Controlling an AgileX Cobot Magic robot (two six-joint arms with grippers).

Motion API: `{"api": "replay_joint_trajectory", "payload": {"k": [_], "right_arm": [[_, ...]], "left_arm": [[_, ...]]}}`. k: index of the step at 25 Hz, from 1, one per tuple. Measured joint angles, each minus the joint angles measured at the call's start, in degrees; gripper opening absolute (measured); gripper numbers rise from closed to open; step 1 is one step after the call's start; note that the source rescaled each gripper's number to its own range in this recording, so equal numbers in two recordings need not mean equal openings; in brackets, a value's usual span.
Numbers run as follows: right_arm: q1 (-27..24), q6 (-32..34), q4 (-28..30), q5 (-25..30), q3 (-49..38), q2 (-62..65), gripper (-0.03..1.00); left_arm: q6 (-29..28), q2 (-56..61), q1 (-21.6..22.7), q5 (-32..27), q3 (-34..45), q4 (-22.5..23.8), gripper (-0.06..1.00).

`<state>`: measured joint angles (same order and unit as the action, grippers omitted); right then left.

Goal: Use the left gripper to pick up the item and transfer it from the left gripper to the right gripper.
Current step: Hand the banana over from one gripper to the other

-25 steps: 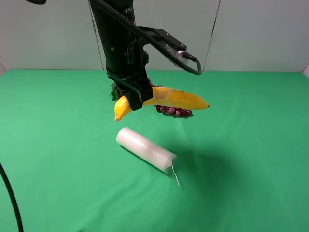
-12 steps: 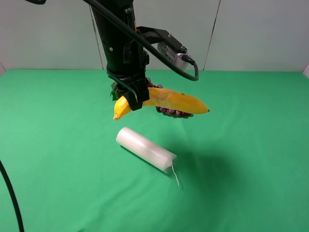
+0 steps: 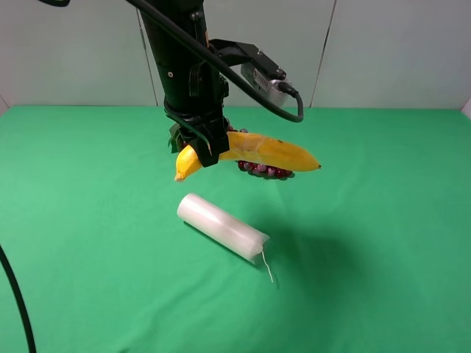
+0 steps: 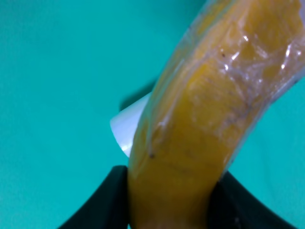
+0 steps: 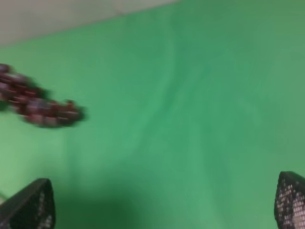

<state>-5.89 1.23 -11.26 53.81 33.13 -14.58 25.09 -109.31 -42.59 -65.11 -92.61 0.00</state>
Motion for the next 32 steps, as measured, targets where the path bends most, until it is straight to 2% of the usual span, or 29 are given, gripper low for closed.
{"api": "replay_joint_trajectory", "payload": {"k": [8, 15, 22, 32], "right_arm": [[0.0, -5.0, -18.3, -3.9, 0.0, -7.3, 1.0], [0.0, -13.4, -31.1, -5.2, 0.1, -15.2, 1.0], [0.0, -23.6, -40.8, -5.4, 0.1, -25.1, 1.0], [0.0, -41.0, -51.3, -5.2, 0.2, -39.6, 1.0]], "left_arm": [[0.0, 0.0, 0.0, 0.1, -0.4, 0.0, 0.0], [0.0, 0.0, 0.0, 0.1, -0.4, 0.0, 0.0], [0.0, 0.0, 0.0, 0.2, -0.4, 0.0, 0.0], [0.0, 0.0, 0.0, 0.2, -0.4, 0.0, 0.0]]}}
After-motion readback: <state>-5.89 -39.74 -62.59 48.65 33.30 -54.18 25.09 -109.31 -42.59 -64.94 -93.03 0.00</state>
